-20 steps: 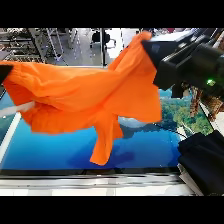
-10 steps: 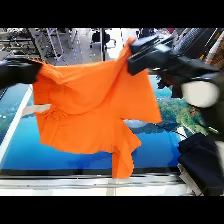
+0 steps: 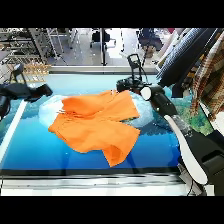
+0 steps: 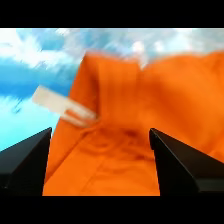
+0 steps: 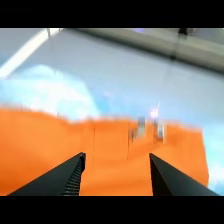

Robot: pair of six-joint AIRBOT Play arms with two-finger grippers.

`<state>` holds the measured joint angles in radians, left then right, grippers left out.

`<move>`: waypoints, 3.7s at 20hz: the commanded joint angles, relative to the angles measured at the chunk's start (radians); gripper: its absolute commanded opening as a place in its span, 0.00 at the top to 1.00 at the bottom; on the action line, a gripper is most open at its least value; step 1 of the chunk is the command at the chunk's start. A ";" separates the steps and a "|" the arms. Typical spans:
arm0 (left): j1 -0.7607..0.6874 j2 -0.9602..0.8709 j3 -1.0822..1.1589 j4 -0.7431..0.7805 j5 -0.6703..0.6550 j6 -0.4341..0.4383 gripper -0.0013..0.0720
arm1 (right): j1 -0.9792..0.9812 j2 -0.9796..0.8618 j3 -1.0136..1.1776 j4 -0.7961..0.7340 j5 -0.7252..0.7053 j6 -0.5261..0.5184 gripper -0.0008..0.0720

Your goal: Fold the clothes and pants, and hang the long-sleeved shirts on hangers.

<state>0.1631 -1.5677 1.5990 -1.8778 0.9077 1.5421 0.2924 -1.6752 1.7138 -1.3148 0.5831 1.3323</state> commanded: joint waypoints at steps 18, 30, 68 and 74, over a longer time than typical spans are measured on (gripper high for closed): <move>0.141 -0.037 -0.257 -0.196 0.596 0.193 0.05 | -0.224 -0.101 -0.312 0.183 0.617 -0.188 0.33; 0.081 -0.037 -0.370 -0.196 0.478 0.177 0.05 | -0.264 -0.106 -0.079 -0.128 0.318 0.203 0.29; 0.108 0.316 0.120 -0.298 0.692 0.202 0.97 | -0.367 1.092 -0.562 0.342 0.777 0.014 0.98; 0.108 0.615 0.491 -0.383 0.588 0.208 0.97 | -0.367 1.173 0.059 0.342 0.568 -0.024 0.98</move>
<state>0.2699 -1.0840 1.9347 -2.2288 1.5478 1.7435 -0.0704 -0.5388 1.5063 -0.9508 1.2556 1.3342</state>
